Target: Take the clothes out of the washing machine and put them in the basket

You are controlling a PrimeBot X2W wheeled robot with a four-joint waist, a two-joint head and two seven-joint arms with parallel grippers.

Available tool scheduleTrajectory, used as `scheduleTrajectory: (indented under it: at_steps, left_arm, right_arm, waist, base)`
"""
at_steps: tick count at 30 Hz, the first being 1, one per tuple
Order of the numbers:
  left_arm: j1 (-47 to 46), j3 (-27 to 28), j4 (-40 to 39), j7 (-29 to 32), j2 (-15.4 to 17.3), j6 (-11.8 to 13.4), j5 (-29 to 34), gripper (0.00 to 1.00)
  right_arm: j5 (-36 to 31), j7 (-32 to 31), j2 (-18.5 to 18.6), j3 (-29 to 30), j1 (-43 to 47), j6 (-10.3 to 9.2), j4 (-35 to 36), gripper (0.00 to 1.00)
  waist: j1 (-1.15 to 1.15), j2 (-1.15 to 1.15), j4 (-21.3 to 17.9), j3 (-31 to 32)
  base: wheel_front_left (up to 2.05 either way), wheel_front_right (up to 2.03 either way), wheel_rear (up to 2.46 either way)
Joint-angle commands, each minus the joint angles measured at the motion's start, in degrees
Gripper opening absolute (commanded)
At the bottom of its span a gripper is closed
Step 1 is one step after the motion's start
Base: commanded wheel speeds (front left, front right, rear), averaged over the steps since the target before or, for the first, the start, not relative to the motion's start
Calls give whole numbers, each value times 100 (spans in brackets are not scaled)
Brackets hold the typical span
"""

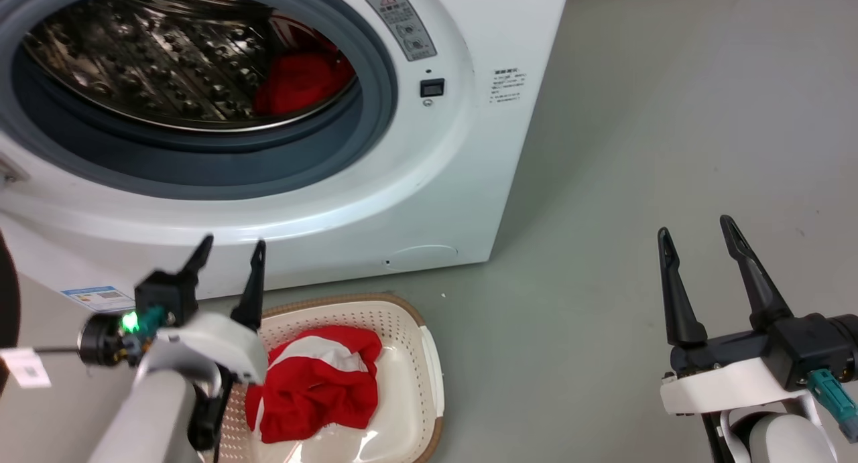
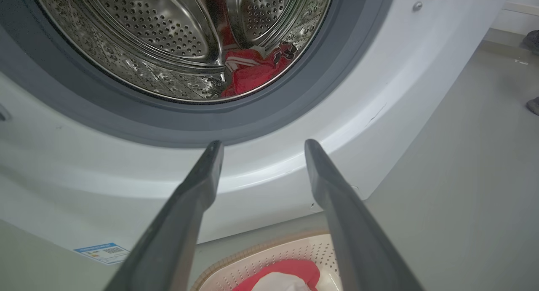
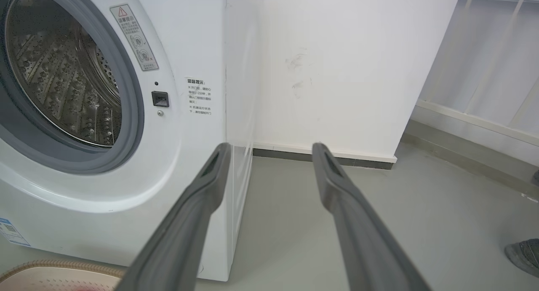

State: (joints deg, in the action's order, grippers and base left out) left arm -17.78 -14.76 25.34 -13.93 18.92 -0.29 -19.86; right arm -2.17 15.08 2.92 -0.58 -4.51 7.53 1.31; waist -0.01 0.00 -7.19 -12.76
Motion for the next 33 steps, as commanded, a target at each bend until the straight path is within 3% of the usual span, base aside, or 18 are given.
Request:
scheduleTrajectory:
  at_steps: [1,11,20,21,33]
  left_arm:
    - [-175,23,-66,60,42,-1,-18,100]
    - [-1810,262,-223,883,683,-174,-36,100]
    - [-3882,274,716,2107,1431,-522,-87,100]
    - [-4592,236,1065,2448,1680,-587,-42,100]
    - [-6619,123,2309,3416,1977,-512,65,100]
  right_arm:
    - [47,14,-8,-11,-13,-8,12,100]
    - [304,14,-9,-142,-353,-7,152,100]
    - [692,15,-12,-410,-654,-8,238,100]
    - [834,14,-12,-578,-687,-8,291,100]
    - [1241,14,-13,-1083,-786,-8,390,100]
  waist:
    - [1,0,-85,-110]
    - [1,0,-588,-1201]
    - [1,0,-1099,-2260]
    - [1,0,-1300,-2576]
    - [1,0,-2067,-3323]
  base:
    - [0,0,0]
    - [0,0,0]
    - [0,0,0]
    - [0,0,0]
    - [0,0,0]
